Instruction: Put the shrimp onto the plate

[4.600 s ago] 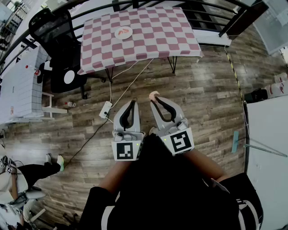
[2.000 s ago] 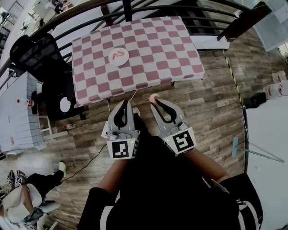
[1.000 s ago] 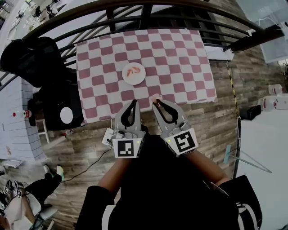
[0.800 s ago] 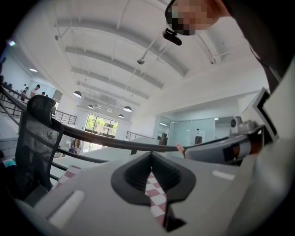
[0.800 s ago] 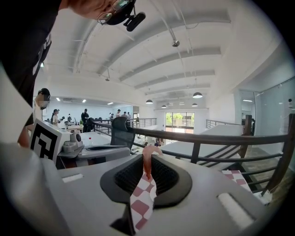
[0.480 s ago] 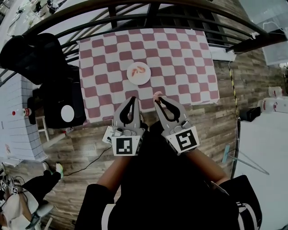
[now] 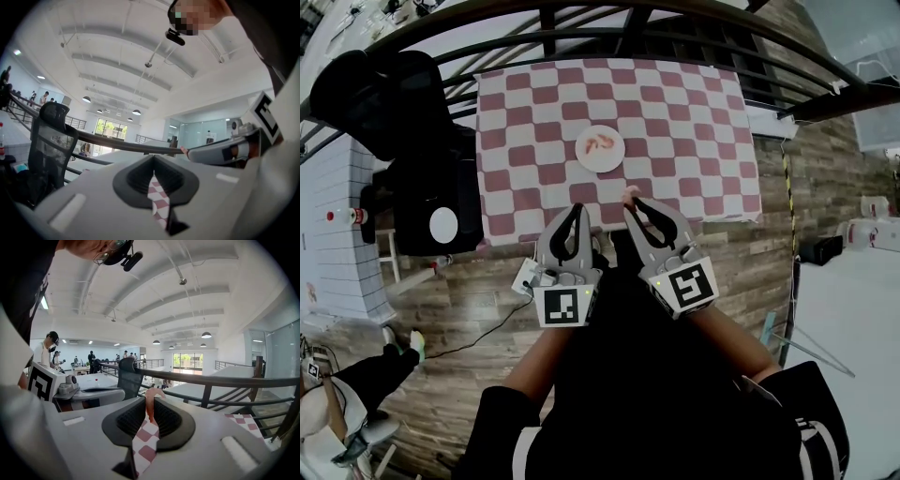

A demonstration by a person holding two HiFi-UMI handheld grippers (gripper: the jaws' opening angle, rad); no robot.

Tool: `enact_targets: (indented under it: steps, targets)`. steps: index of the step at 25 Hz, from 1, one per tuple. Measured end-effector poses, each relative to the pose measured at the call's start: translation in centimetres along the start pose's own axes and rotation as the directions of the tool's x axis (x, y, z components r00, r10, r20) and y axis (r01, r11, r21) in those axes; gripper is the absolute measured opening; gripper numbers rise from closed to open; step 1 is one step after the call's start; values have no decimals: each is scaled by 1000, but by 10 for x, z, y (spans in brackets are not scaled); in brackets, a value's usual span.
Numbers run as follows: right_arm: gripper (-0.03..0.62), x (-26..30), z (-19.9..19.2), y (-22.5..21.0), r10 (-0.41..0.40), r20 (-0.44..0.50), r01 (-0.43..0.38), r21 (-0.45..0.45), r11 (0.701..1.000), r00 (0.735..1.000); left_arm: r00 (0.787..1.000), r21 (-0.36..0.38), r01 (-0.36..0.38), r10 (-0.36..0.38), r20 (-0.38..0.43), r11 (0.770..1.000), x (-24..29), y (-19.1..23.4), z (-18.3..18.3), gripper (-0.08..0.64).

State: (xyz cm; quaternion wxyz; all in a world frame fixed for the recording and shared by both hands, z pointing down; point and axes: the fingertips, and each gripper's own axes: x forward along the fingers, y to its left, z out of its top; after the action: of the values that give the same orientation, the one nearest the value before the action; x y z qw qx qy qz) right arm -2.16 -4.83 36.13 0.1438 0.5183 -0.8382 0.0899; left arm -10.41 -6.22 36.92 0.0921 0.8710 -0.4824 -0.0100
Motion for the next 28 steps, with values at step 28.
enact_targets:
  steps: [28]
  targets:
    - [55,76,-15,-39,129,-89,-132,-31,991,988,996,40,-80,81,-27,996,60,22,1,9]
